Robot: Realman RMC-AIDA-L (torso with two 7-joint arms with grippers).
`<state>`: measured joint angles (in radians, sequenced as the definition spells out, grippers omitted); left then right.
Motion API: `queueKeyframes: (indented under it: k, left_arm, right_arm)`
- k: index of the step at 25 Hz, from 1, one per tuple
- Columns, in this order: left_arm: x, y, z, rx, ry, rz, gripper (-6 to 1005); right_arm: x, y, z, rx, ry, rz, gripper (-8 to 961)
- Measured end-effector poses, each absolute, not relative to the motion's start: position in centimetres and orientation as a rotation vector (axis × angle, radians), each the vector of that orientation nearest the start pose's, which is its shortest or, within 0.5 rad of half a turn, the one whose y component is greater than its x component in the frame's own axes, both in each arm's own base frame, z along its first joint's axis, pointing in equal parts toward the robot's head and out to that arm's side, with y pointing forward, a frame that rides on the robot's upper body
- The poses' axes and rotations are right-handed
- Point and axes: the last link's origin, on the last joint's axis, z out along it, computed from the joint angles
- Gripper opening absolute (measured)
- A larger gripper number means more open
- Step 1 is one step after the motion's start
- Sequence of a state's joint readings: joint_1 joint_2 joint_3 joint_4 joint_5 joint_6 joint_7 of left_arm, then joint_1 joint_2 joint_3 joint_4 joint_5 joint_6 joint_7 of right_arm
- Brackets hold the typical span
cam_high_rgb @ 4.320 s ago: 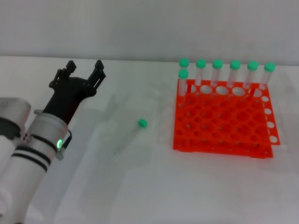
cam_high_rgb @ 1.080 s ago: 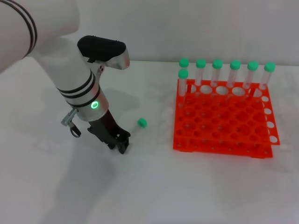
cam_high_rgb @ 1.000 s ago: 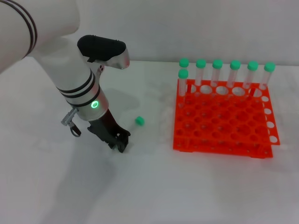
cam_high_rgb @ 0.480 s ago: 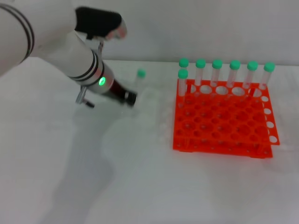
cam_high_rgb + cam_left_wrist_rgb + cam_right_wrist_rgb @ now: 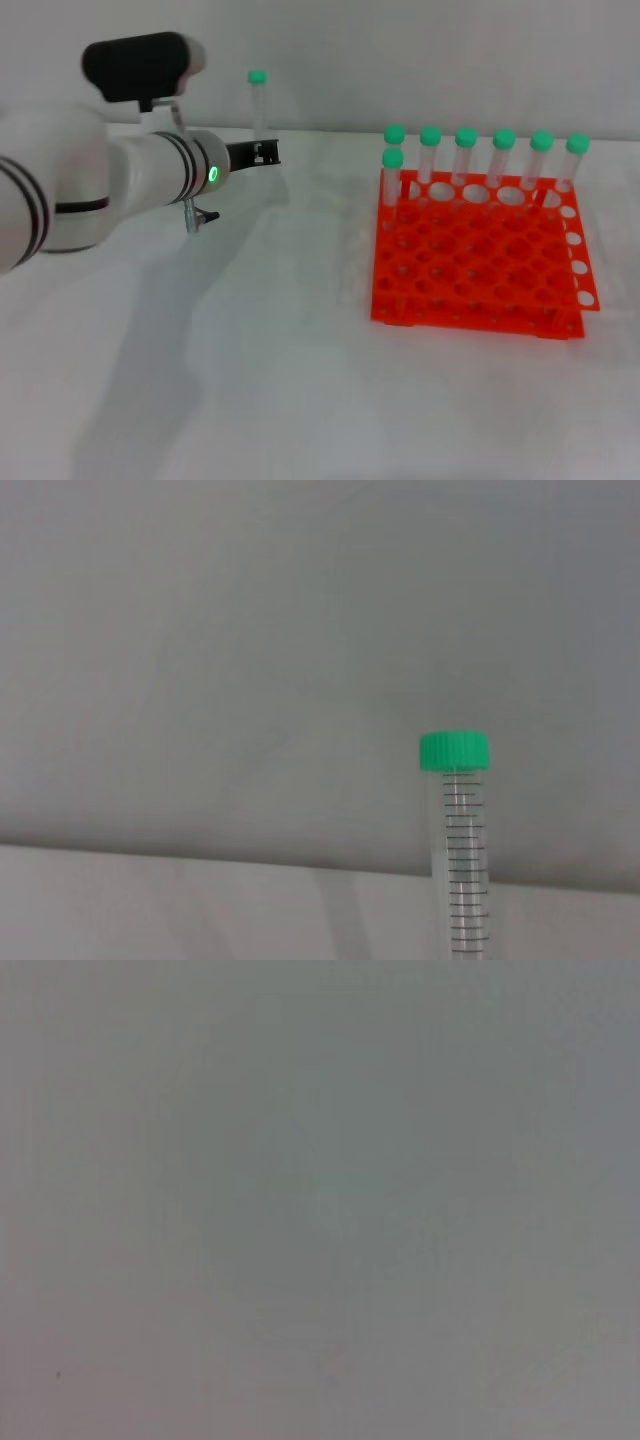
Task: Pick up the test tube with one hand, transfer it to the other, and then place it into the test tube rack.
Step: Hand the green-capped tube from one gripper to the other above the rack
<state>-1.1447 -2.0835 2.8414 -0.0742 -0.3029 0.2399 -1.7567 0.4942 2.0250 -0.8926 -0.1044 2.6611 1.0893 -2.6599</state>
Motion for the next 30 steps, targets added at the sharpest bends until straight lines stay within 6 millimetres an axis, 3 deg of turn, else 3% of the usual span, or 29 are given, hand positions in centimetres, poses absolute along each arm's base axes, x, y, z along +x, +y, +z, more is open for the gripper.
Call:
queueKeyframes:
  k: [3, 6, 11, 16, 19, 23, 24, 30]
  left_arm:
    - [-21.4, 47.8, -6.0, -1.875, -1.257, -0.472, 214]
    - [-22.1, 46.5, -5.1, -1.907, -1.189, -0.711, 217]
    - [-22.8, 43.3, -3.6, -1.932, -0.941, -0.993, 222]
    - [-21.3, 38.5, -3.9, -2.031, -0.566, -1.191, 226]
    - [-20.2, 36.8, -4.7, -2.12, -0.457, -1.246, 229]
    - [-17.5, 35.5, -7.1, -2.314, -0.373, -1.278, 233]
    - [-16.9, 35.4, -7.6, -2.348, -0.361, -1.279, 234]
    - [-13.5, 34.8, -11.5, -2.551, -0.314, -1.186, 240]
  right_arm:
    - [35.7, 36.3, 5.1, -1.455, 0.695, 0.772, 834]
    - [35.6, 36.5, 5.2, -1.457, 0.692, 0.773, 833]
    - [35.4, 36.5, 5.2, -1.465, 0.685, 0.774, 832]
    - [35.6, 36.3, 5.3, -1.462, 0.687, 0.776, 830]
    - [35.5, 36.4, 5.3, -1.468, 0.718, 0.813, 829]
    - [35.4, 36.4, 5.9, -1.493, 0.749, 0.866, 828]
    - [35.0, 36.2, 7.3, -1.564, 0.729, 0.92, 828]
    - [32.6, 34.7, 11.7, -1.85, 0.606, 1.087, 826]
